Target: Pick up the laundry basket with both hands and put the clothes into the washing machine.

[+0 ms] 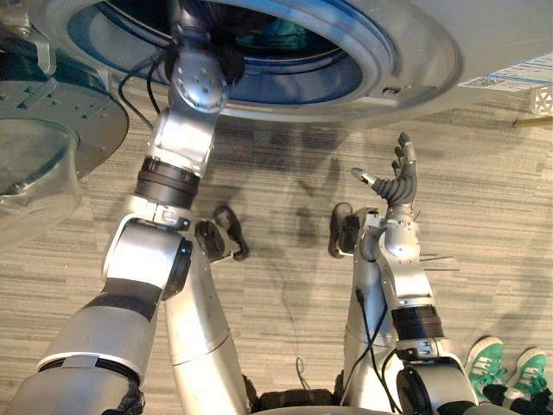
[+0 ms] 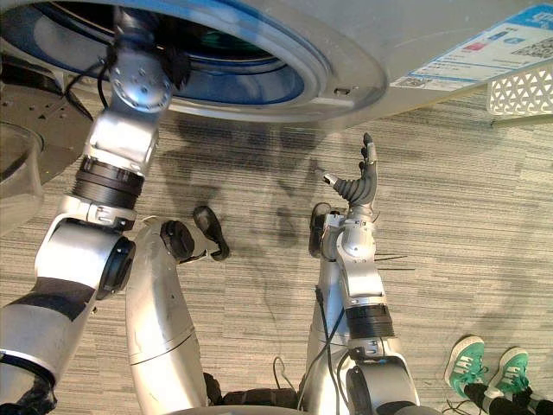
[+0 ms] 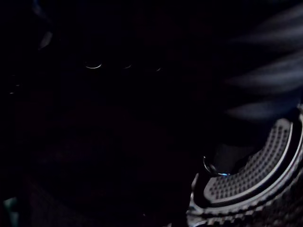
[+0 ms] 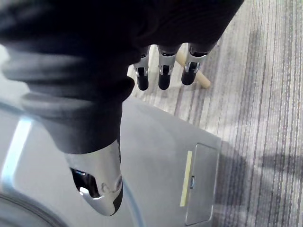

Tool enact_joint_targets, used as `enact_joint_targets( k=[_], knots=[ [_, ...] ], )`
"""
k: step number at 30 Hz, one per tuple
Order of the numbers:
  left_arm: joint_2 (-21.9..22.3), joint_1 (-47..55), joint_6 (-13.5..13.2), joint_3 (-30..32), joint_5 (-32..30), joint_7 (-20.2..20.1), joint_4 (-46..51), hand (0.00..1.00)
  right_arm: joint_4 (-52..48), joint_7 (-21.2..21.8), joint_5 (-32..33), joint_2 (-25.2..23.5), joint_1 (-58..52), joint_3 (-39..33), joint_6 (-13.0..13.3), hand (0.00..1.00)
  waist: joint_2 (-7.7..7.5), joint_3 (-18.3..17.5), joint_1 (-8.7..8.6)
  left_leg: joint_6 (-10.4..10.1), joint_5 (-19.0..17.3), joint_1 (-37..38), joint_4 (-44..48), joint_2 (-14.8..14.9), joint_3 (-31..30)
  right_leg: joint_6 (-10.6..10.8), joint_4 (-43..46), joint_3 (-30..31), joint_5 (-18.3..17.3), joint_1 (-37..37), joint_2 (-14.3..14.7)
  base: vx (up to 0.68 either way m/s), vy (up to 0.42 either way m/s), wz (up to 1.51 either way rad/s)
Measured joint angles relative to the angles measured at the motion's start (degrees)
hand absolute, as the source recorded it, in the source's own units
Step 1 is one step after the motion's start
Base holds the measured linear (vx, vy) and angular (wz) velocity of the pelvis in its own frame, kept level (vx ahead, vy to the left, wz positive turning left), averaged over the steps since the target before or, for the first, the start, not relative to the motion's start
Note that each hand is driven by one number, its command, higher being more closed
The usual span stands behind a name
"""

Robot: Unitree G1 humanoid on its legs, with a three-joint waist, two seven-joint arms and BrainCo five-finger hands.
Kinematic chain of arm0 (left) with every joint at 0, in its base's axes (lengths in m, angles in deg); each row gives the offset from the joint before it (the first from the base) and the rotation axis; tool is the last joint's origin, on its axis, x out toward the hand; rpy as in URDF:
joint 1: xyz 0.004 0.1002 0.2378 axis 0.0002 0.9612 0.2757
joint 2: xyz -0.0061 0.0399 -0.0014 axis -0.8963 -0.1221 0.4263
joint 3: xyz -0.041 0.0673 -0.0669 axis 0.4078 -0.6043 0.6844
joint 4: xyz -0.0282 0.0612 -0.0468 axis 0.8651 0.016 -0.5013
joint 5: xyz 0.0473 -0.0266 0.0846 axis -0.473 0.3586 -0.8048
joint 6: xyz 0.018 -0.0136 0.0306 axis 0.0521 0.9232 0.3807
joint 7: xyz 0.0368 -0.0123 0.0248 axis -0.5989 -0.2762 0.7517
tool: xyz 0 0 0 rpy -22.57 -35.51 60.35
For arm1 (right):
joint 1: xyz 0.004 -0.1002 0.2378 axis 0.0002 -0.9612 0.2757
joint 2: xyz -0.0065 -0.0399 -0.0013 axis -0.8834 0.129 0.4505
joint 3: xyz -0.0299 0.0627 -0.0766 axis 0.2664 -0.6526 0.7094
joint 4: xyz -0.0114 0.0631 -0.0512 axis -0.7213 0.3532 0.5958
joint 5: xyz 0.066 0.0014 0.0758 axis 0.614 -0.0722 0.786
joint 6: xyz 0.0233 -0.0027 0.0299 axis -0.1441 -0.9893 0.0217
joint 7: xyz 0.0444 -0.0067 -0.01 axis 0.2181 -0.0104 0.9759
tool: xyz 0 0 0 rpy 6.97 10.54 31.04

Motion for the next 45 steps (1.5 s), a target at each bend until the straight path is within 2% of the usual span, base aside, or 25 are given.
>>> enact_joint_targets(
  k=[2, 6, 10, 15, 19, 21, 24, 26, 27, 30, 32, 34, 35, 38, 42, 45],
  knots=[
    [0.01, 0.76, 0.00, -0.26, -3.71, -1.46, 0.00, 0.00, 0.03, 0.50, 0.63, 0.42, 0.03, 0.02, 0.03, 0.00, -0.01, 0.00, 0.09, -0.02, 0.36, 0.04, -0.08, -0.05, -0.15, -0.13, 0.19, -0.04, -0.07, 0.14, -0.12, 0.00, -0.035, 0.09],
    [-1.14, 0.73, 0.46, -2.46, -11.80, -1.45, 1.17, 0.00, 0.04, 1.31, 0.98, 2.49, -0.11, -0.04, 0.22, 0.00, -0.01, -0.01, 0.09, -0.03, 1.86, 0.27, -1.33, -1.11, -0.29, -0.39, 0.35, -0.43, -0.20, 0.53, -1.45, -0.01, -0.039, 0.21],
    [-3.39, 1.02, 1.00, -4.78, -17.74, -1.21, 6.43, 0.00, 0.03, 1.44, 1.01, 3.27, -0.52, -0.49, 0.70, 0.00, -0.11, -0.09, 0.56, -1.00, 2.67, 0.51, -2.01, -1.74, -2.06, -1.33, 0.35, -2.23, -0.61, 1.92, -1.97, -0.01, -0.044, 0.11],
    [-5.28, 5.18, 0.98, -3.61, -18.37, 1.11, 14.44, 0.00, 0.03, 1.40, 0.94, 3.12, -1.61, -1.44, 0.80, 0.00, -0.27, -0.19, 0.96, -1.46, 3.51, 1.83, -3.52, -1.97, -2.39, -1.77, -0.32, -2.88, -0.82, 3.21, -2.07, 0.01, -0.042, 0.05],
    [-1.49, 14.71, 1.07, 1.50, -18.15, 2.32, 18.04, 0.00, 0.04, 1.39, 0.48, 3.06, -3.38, -1.49, 0.38, 0.00, -0.30, -0.33, 1.09, -2.49, 4.33, 5.79, -6.50, -2.03, -3.10, -2.23, -2.82, -4.46, -0.88, 7.52, -1.96, 0.03, -0.048, 0.02],
    [2.16, 20.32, 1.11, 4.01, -16.72, 2.94, 18.99, 0.00, 0.08, 1.38, 0.43, 2.96, -4.98, -1.77, 0.06, 0.00, -0.37, -0.42, 1.50, -2.97, 4.79, 8.71, -8.67, -2.05, -3.36, -2.84, -4.63, -5.48, -1.02, 10.77, -1.99, 0.04, -0.065, 0.06],
    [9.92, 32.82, 0.57, 7.50, -8.23, 3.62, 19.92, 0.00, 2.07, 1.41, 0.41, 1.11, -8.31, -3.56, -0.88, 0.00, -1.31, -1.57, 2.67, -4.38, 5.87, 16.00, -14.57, -2.41, -3.36, -3.79, -9.18, -7.01, -1.10, 18.00, -2.05, 0.06, -0.096, 0.10],
    [12.89, 39.74, -0.51, 8.51, -3.17, 3.27, 19.60, 0.00, 4.01, 1.64, 0.43, 0.43, -10.62, -3.99, -1.87, 0.00, -1.65, -4.22, 3.12, -5.06, 6.52, 18.41, -17.55, -3.14, -3.52, -4.40, -11.57, -8.13, -1.09, 20.52, -2.21, 0.08, -0.072, 0.18],
    [15.46, 46.29, -1.95, 9.23, 2.40, 2.40, 19.14, 0.00, 6.40, 2.46, 0.42, -0.06, -12.97, -4.63, -2.60, 0.00, -2.02, -6.23, 3.66, -5.52, 7.45, 21.63, -21.11, -3.58, -3.59, -4.78, -14.32, -9.37, -0.99, 23.84, -2.81, 0.11, -0.068, 0.23],
    [17.76, 55.04, -3.48, 9.70, 10.54, -0.12, 17.17, 0.00, 9.94, 3.17, 0.41, -0.66, -15.82, -5.20, -4.22, 0.00, -2.04, -6.72, 3.90, -6.28, 9.12, 29.96, -27.51, -4.17, -3.43, -5.31, -19.65, -11.44, -0.72, 32.54, -3.34, 0.13, -0.089, 0.24],
    [19.28, 62.88, -4.36, 11.19, 15.70, -2.88, 14.78, 0.00, 12.69, 3.66, 0.35, -0.74, -20.43, -5.22, -4.35, 0.00, -2.01, -10.65, 4.11, -6.74, 10.86, 36.35, -34.13, -5.20, -3.38, -5.74, -25.15, -13.34, -0.12, 39.24, -3.83, 0.18, -0.079, 0.26],
    [19.26, 67.13, -5.11, 12.06, 17.34, -4.39, 12.68, 0.00, 14.50, 3.80, 0.35, -0.84, -23.29, -5.20, -4.60, 0.00, -1.84, -12.15, 4.90, -6.95, 12.04, 42.51, -39.25, -5.43, -3.12, -5.66, -30.03, -14.77, 0.65, 45.63, -3.74, 0.16, -0.028, 0.19],
    [19.33, 69.61, -5.47, 13.06, 18.04, -5.57, 10.91, 0.00, 16.14, 4.03, 0.36, -0.86, -25.01, -5.14, -4.80, 0.00, -1.88, -14.11, 5.09, -6.96, 12.93, 45.70, -42.83, -5.81, -3.15, -5.42, -33.37, -15.84, 1.37, 49.15, -3.74, 0.17, -0.011, 0.21],
    [18.80, 72.88, -5.44, 15.64, 18.23, -7.93, 4.77, 0.00, 19.77, 5.47, 0.40, -0.90, -26.55, -4.73, -5.08, 0.00, -1.66, -17.00, 5.15, -6.73, 15.32, 53.39, -50.97, -6.18, -2.70, -4.77, -42.32, -17.99, 4.14, 57.65, -3.10, 0.17, 0.026, 0.14],
    [18.04, 75.55, -5.25, 16.17, 16.47, -9.49, -0.55, 0.00, 23.36, 6.84, 0.48, -1.59, -27.54, -4.74, -5.15, 0.00, -1.40, -20.28, 5.30, -6.14, 17.07, 60.36, -58.53, -6.04, -0.79, -3.50, -52.29, -18.59, 7.94, 64.95, -1.96, 0.14, 0.060, -0.09],
    [17.90, 76.12, -5.24, 16.99, 14.17, -10.38, -5.25, 0.00, 26.64, 7.91, 0.44, -1.62, -28.14, -5.13, -5.17, 0.00, -0.21, -23.18, 5.29, -5.52, 18.43, 65.63, -64.32, -6.43, 1.32, -2.34, -61.20, -18.32, 11.73, 70.54, -1.36, 0.14, 0.101, -0.20]
  ],
)
